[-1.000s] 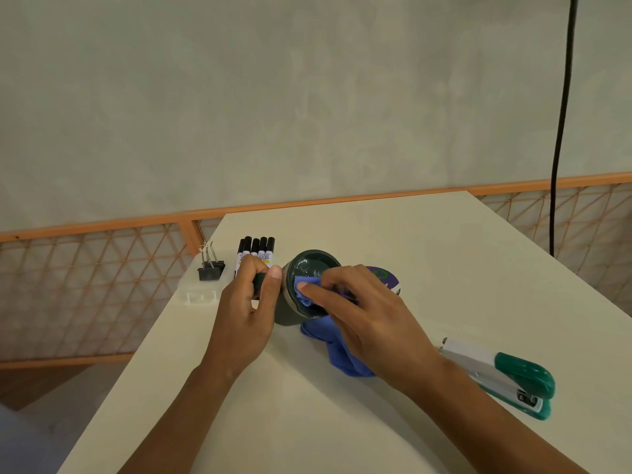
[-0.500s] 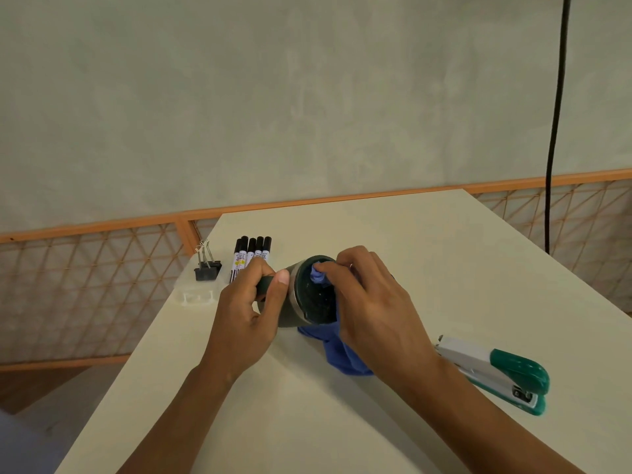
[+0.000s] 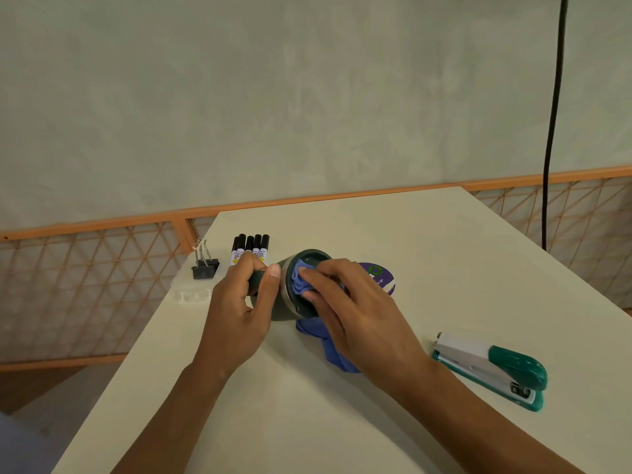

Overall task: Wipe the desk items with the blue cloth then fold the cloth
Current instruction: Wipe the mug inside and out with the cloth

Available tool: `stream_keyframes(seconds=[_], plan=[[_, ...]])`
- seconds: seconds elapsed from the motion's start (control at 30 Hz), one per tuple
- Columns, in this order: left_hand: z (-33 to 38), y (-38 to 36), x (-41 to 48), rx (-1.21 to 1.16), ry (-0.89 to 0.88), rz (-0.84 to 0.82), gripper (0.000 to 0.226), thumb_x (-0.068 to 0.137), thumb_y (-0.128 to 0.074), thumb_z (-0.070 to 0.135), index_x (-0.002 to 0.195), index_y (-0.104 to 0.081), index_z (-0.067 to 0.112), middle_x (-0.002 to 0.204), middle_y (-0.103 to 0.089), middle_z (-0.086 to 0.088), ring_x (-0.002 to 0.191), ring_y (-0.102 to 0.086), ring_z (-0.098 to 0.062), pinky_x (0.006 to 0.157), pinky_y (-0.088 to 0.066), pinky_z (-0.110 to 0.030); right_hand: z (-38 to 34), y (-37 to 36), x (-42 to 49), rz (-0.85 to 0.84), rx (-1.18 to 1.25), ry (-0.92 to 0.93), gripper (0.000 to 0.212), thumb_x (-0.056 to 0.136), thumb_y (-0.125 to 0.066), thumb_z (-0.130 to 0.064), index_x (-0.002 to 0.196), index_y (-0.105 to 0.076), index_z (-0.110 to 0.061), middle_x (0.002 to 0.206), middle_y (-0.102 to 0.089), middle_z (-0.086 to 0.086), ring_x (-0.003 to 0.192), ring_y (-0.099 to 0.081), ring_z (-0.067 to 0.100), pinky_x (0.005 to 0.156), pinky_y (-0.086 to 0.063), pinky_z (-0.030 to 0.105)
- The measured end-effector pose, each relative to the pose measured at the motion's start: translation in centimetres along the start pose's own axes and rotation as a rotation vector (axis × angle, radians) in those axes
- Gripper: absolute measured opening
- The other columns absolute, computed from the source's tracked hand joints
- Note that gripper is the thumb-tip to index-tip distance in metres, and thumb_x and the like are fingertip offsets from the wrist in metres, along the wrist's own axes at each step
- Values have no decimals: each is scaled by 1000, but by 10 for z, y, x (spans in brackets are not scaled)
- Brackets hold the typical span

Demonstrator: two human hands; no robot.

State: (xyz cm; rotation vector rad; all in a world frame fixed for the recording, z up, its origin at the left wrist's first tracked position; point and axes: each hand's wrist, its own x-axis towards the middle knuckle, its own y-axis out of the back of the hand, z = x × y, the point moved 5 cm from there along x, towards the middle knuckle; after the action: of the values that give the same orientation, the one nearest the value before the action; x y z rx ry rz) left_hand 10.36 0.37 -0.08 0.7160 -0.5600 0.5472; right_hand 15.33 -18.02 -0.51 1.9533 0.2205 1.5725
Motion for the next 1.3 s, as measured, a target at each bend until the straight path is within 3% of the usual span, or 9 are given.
stream_keyframes(seconds=[0.13,0.27,0.4,0.53,0.7,0.87,1.0,1.13,1.3], plan=[[6,-2,-1,-34,-33,-21,36,109,-48,45,89,-53,15,79,-58,5,74,-57,-21,63,-50,-30,1,1,0,-46,-95,-33,55,94,-80,-20,143,-60,-5,129,-59,12,107,-60,28,81,-59,39],[7,-1,-1,5,-60,-18,36,108,-49,49,87,-51,19,80,-58,3,76,-56,-24,63,-50,-38,12,0,3,-102,-75,-209,71,71,-95,-41,127,-66,-8,113,-53,2,91,-52,23,63,-48,32],[9,-2,-1,-30,-54,-42,41,109,-48,48,87,-51,14,77,-54,1,72,-54,-23,62,-48,-35,8,7,3,-2,54,-120,34,98,-64,-20,129,-68,-8,121,-59,5,100,-59,24,76,-58,39],[9,-2,-2,-67,-29,-60,38,109,-47,44,89,-52,13,76,-52,4,70,-50,-15,64,-44,-17,-2,6,2,-18,121,-18,39,108,-43,-27,135,-67,-10,130,-59,5,108,-63,26,84,-60,37],[8,5,2,-56,17,-29,26,110,-48,31,88,-52,17,76,-54,11,69,-50,-8,65,-41,-11,-2,6,1,-81,137,92,31,105,-53,-10,130,-70,-17,129,-61,-1,99,-57,22,75,-53,35],[10,18,4,-11,13,31,30,113,-51,19,84,-47,24,74,-52,17,69,-50,-3,65,-39,-8,8,5,2,-152,163,98,43,85,-59,5,119,-74,-18,122,-63,-3,94,-55,21,67,-52,40],[12,21,5,-37,14,53,32,113,-51,19,82,-45,25,74,-52,19,70,-48,-4,67,-38,-9,17,13,3,-16,261,-31,43,83,-56,19,107,-76,-11,110,-65,0,90,-59,13,69,-49,32],[14,21,5,-40,19,59,29,110,-51,22,81,-45,24,73,-53,22,71,-52,-4,67,-40,-8,26,22,2,199,281,-234,26,102,-61,3,118,-77,-10,109,-61,1,87,-63,13,72,-51,31],[13,14,4,-51,32,37,29,111,-50,30,83,-49,22,75,-55,17,72,-53,-8,66,-40,-11,4,5,-1,71,281,-171,23,109,-61,-14,127,-74,-13,116,-62,3,95,-62,16,77,-53,33]])
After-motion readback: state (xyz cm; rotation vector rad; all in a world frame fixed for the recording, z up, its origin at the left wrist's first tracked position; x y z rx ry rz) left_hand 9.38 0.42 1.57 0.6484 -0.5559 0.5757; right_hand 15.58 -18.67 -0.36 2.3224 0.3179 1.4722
